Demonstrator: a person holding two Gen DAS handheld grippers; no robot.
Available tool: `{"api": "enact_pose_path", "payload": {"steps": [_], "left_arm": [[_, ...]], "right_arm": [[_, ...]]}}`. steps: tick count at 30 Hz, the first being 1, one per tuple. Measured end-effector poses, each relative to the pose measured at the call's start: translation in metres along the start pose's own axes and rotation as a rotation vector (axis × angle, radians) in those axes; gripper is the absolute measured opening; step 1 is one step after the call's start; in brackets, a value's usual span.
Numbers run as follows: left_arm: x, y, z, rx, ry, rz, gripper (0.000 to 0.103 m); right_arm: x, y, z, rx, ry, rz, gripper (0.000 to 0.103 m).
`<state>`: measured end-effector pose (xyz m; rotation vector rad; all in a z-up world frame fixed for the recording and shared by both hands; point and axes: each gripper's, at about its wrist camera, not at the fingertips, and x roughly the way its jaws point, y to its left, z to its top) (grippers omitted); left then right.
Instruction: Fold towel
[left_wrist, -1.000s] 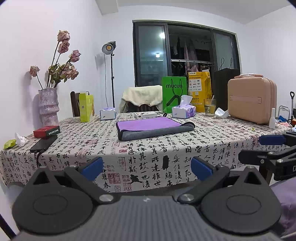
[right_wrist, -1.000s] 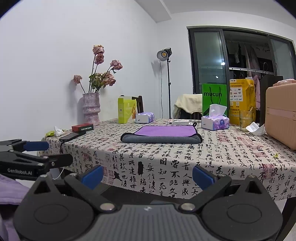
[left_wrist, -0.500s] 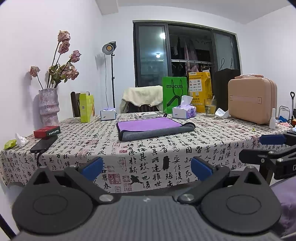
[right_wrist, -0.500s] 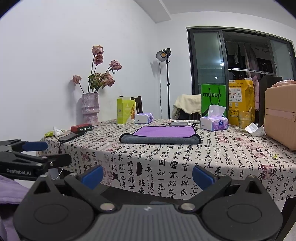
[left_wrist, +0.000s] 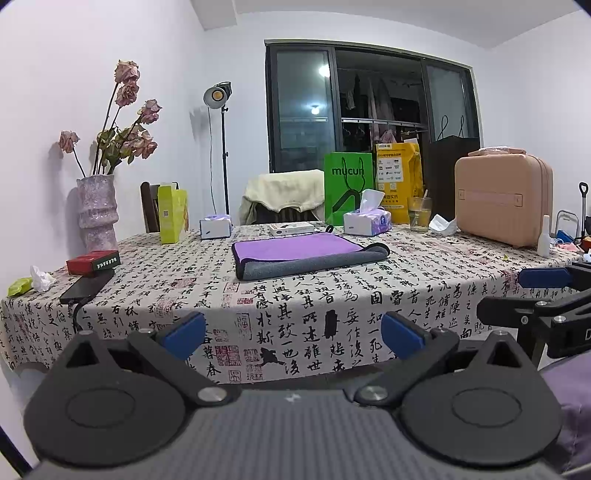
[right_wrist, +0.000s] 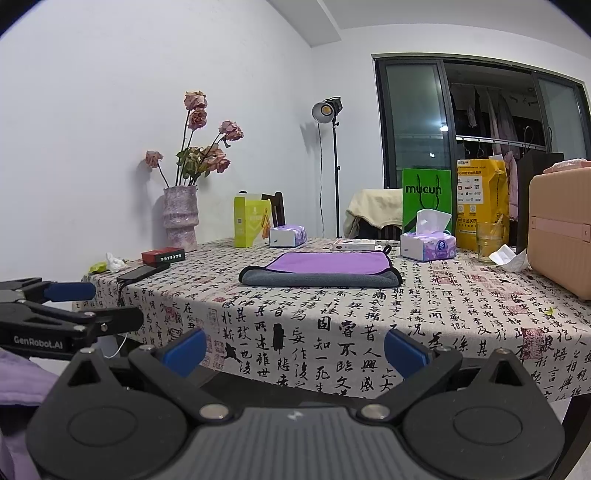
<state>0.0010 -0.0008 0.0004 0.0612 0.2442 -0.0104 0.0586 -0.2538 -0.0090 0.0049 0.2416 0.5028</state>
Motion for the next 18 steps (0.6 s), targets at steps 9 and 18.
{"api": "enact_pose_path", "payload": {"steps": [9, 18], "left_arm": [[-0.001, 0.0014, 0.0009, -0.001, 0.0, 0.001, 0.103], [-0.0007, 0.0008, 0.0005, 0.0, 0.0, 0.001, 0.103]], "right_arm": [[0.0011, 0.0011, -0.0003, 0.002, 0.003, 0.001, 0.103], [0.0011, 0.0006, -0.0004, 0.002, 0.002, 0.002, 0.103]]}}
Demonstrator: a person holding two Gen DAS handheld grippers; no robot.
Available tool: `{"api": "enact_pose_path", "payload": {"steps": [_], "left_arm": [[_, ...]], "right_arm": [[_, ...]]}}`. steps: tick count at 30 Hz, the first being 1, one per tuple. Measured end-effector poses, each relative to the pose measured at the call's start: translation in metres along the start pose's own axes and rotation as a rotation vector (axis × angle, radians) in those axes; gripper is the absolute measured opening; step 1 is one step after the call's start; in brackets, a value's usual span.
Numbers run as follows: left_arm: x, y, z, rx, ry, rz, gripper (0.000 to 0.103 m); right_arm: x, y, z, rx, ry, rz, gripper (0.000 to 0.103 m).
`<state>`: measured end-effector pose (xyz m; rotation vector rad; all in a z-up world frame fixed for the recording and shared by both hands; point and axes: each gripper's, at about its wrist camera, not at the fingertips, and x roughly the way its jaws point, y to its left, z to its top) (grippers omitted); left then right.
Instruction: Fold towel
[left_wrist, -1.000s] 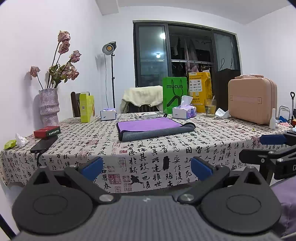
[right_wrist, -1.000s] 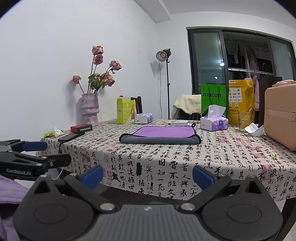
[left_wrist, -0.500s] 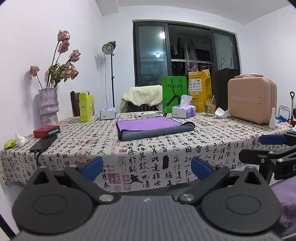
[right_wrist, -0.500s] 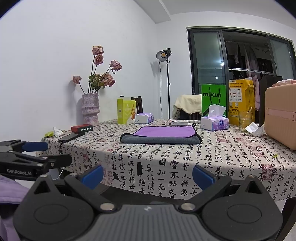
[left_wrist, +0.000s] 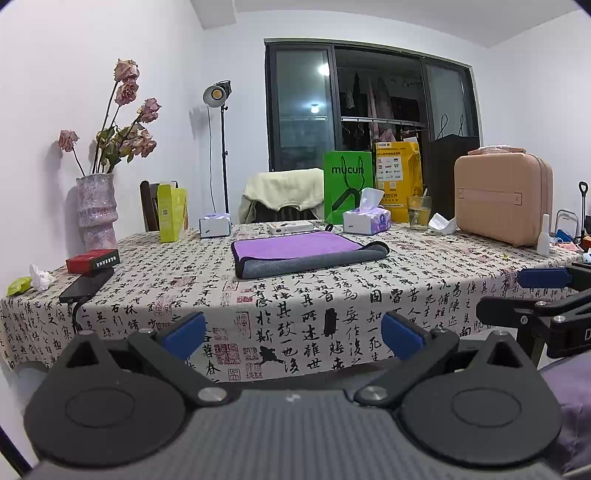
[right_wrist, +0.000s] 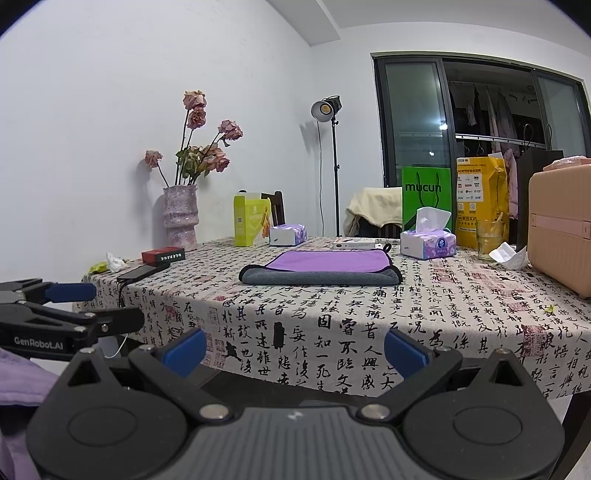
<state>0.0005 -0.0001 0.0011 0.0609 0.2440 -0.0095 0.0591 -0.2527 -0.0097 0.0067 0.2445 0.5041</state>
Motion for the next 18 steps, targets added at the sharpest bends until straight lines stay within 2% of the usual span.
{"api": "enact_pose_path", "payload": {"steps": [18], "left_arm": [[0.0054, -0.0031, -0.0061, -0.001, 0.019, -0.002, 0.103]], "right_arm": [[0.0003, -0.0012, -0.0014, -0.008, -0.006, -0.014, 0.103]]}}
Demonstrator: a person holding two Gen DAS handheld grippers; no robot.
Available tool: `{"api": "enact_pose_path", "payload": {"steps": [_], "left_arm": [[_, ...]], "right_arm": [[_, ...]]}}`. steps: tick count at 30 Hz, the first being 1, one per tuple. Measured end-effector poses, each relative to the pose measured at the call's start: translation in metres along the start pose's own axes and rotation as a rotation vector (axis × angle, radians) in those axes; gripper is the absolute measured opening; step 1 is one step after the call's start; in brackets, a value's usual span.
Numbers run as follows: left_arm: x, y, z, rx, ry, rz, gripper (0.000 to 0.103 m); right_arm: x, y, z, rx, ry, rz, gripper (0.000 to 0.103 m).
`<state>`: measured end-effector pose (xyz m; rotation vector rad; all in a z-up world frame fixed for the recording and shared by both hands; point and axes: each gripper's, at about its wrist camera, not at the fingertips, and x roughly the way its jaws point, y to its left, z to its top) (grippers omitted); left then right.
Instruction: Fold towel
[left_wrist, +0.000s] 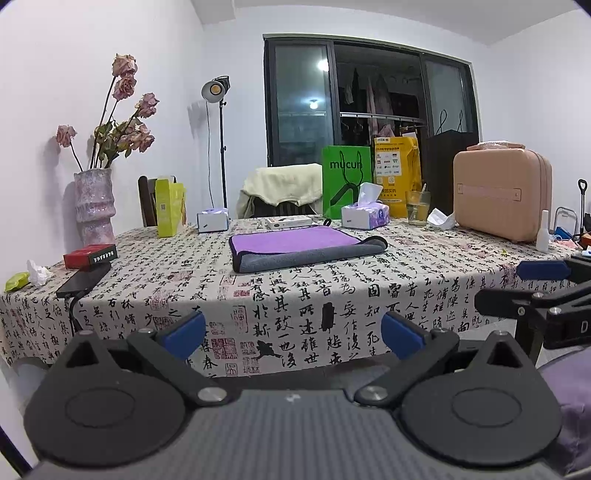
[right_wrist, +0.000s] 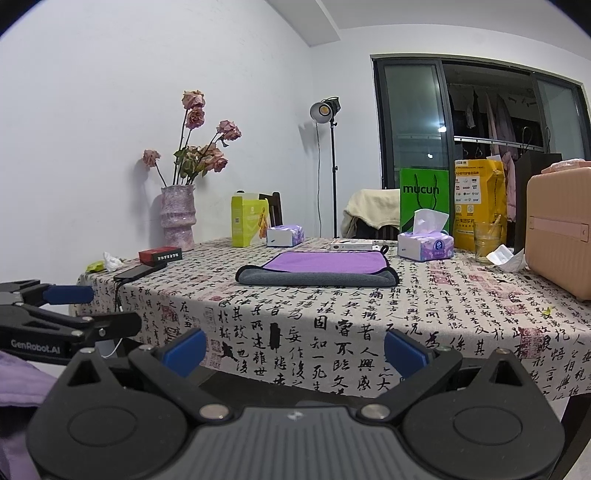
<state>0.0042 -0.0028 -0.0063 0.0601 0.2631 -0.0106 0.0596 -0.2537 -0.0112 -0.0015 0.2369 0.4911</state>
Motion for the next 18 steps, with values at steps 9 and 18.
{"api": "enact_pose_path", "payload": {"steps": [9, 18], "left_arm": [[0.029, 0.001, -0.002, -0.003, 0.022, 0.041, 0.103], [0.069, 0.016, 0.007, -0.058, 0.055, 0.077, 0.103]], "right_arm": [[0.018, -0.01, 0.005, -0.028, -0.023, -0.017, 0.103], [0.059, -0.035, 0.001, -0.002, 0.023, -0.032, 0.103]]}}
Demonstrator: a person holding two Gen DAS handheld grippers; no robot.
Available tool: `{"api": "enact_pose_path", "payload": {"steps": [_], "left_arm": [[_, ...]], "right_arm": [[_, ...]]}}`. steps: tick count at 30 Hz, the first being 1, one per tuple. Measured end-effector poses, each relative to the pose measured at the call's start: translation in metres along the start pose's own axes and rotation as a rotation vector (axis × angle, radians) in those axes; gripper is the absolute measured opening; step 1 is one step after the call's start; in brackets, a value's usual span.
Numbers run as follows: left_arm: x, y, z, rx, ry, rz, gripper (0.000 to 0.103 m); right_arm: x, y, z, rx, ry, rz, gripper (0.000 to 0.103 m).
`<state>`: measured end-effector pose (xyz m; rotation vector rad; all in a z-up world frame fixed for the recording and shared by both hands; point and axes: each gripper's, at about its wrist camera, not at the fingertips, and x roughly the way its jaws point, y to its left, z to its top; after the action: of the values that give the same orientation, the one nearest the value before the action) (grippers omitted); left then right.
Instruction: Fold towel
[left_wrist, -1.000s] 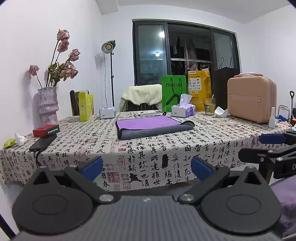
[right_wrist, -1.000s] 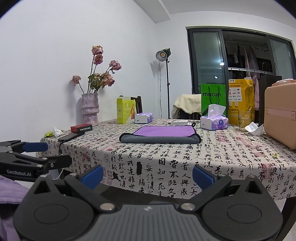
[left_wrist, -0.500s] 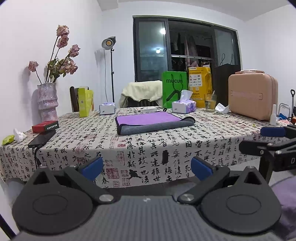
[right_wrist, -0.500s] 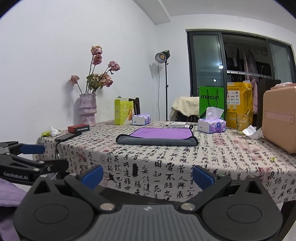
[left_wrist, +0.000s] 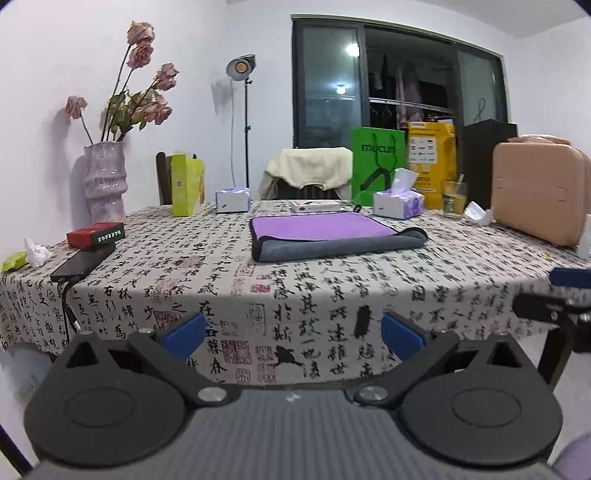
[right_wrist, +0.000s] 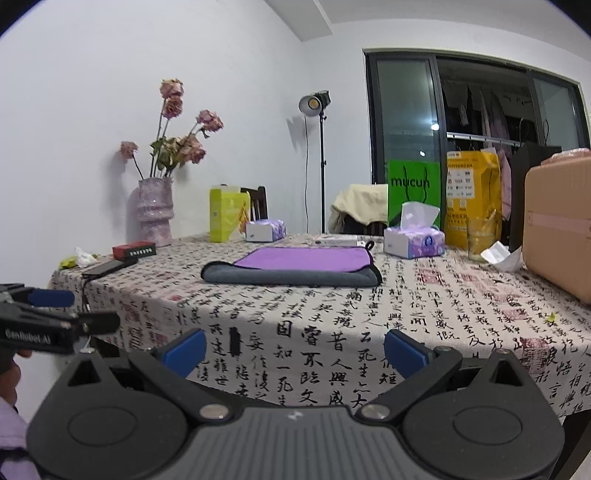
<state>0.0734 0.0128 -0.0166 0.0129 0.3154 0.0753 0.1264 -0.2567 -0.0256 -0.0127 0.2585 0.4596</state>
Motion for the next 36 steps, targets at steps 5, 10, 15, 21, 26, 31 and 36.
{"api": "enact_pose_path", "payload": {"steps": [5, 10, 15, 21, 26, 31, 36], "left_arm": [[0.014, 0.004, 0.007, -0.002, 0.007, 0.012, 0.103], [0.029, 0.006, 0.012, -0.013, 0.018, 0.027, 0.103], [0.044, 0.009, 0.02, -0.023, 0.022, 0.037, 0.103], [0.065, 0.01, 0.032, -0.025, 0.04, 0.03, 0.103], [0.084, 0.011, 0.042, -0.042, 0.068, 0.025, 0.103], [0.102, 0.012, 0.053, -0.053, 0.086, 0.006, 0.103], [0.123, 0.019, 0.062, -0.1, 0.124, -0.008, 0.103]], "right_arm": [[0.02, -0.008, 0.002, -0.008, 0.013, -0.002, 0.103], [0.037, -0.014, 0.007, -0.01, 0.018, 0.005, 0.103], [0.052, -0.019, 0.011, -0.011, 0.026, 0.009, 0.103], [0.07, -0.028, 0.02, -0.007, 0.033, 0.006, 0.103], [0.087, -0.037, 0.031, -0.005, 0.037, 0.001, 0.103], [0.105, -0.044, 0.041, 0.005, 0.046, -0.004, 0.103], [0.124, -0.051, 0.05, 0.017, 0.064, -0.007, 0.103]]}}
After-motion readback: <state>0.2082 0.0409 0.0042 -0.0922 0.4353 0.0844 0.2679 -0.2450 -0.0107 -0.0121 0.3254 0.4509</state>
